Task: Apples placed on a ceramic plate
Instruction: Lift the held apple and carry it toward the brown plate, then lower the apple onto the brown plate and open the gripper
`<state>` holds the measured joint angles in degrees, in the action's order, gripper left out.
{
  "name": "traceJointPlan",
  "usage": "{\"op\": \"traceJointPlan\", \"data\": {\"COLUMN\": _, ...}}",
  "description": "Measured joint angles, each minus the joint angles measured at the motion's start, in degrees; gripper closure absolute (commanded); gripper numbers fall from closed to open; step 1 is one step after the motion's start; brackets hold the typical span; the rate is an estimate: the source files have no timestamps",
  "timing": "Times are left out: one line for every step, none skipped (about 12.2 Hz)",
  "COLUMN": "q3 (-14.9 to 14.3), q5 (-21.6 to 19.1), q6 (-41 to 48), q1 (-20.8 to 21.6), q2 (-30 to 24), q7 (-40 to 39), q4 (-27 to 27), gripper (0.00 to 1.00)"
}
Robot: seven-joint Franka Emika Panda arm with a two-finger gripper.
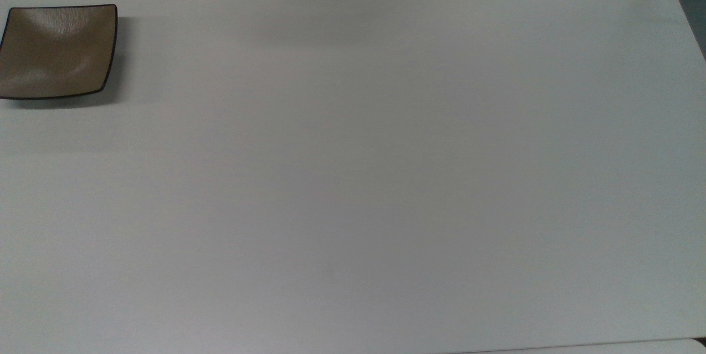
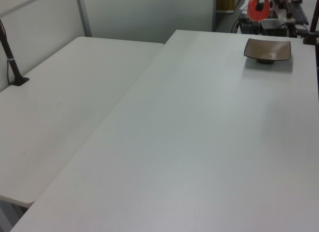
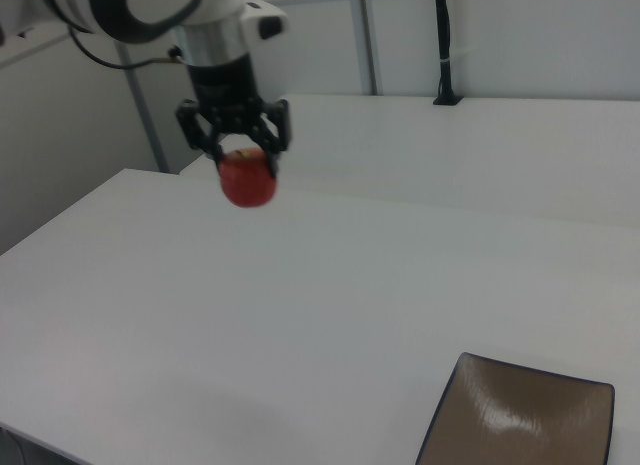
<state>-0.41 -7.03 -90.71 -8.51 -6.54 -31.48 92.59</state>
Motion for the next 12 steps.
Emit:
{"op": "traceJointPlan", "data": {"q3": -0.35, "q5": 0.0, "q6": -1.14, "q1": -2.77, "q2": 0.18, "q7": -2.77, "q4": 0.82, "gripper": 0.93}}
{"op": "traceJointPlan", "data": {"q3": -0.9, "q5": 0.0, "q6": -2.92, "q1": -5.44, "q2": 0.6, "q7": -5.99, "q4": 2.05, "gripper": 0.93}}
{"op": "traceJointPlan", "data": {"q3": -2.01, "q5": -0.01, "q6": -5.55, "q1": -7.12, "q2": 1.38, "q7": -8.67, "q4": 3.41, "gripper": 0.93}}
{"op": "traceJointPlan", "data": {"q3": -3.86, "q5": -0.01, "q6": -8.48, "q1": -7.97, "q2": 2.61, "q7": -11.08, "q4": 4.66, "gripper": 0.93}}
{"op": "traceJointPlan", "data": {"q3": -6.1, "q5": -0.01, "q6": -10.9, "q1": -8.34, "q2": 4.26, "q7": -13.45, "q4": 5.45, "gripper": 0.93}}
{"op": "traceJointPlan", "data": {"q3": -8.29, "q5": -0.01, "q6": -13.36, "q1": -8.76, "q2": 6.36, "q7": -15.74, "q4": 5.88, "gripper": 0.93}}
{"op": "traceJointPlan", "data": {"q3": -10.06, "q5": -0.01, "q6": -16.06, "q1": -9.28, "q2": 8.72, "q7": -17.13, "q4": 6.17, "gripper": 0.93}}
{"op": "traceJointPlan", "data": {"q3": -10.97, "q5": -0.01, "q6": -19.46, "q1": -10.23, "q2": 11.07, "q7": -17.88, "q4": 6.71, "gripper": 0.93}}
{"op": "traceJointPlan", "data": {"q3": -11.15, "q5": -0.01, "q6": -22.63, "q1": -11.6, "q2": 13.33, "q7": -19.31, "q4": 7.22, "gripper": 0.93}}
{"op": "traceJointPlan", "data": {"q3": -11.22, "q5": -0.01, "q6": -24.71, "q1": -13.16, "q2": 15.74, "q7": -21.61, "q4": 7.61, "gripper": 0.93}}
{"op": "traceJointPlan", "data": {"q3": -11.29, "q5": -0.01, "q6": -26.67, "q1": -14.49, "q2": 17.66, "q7": -23.79, "q4": 8.01, "gripper": 0.93}}
{"op": "traceJointPlan", "data": {"q3": -11.33, "q5": -0.01, "q6": -28.66, "q1": -15.49, "q2": 19.17, "q7": -25.64, "q4": 8.67, "gripper": 0.93}}
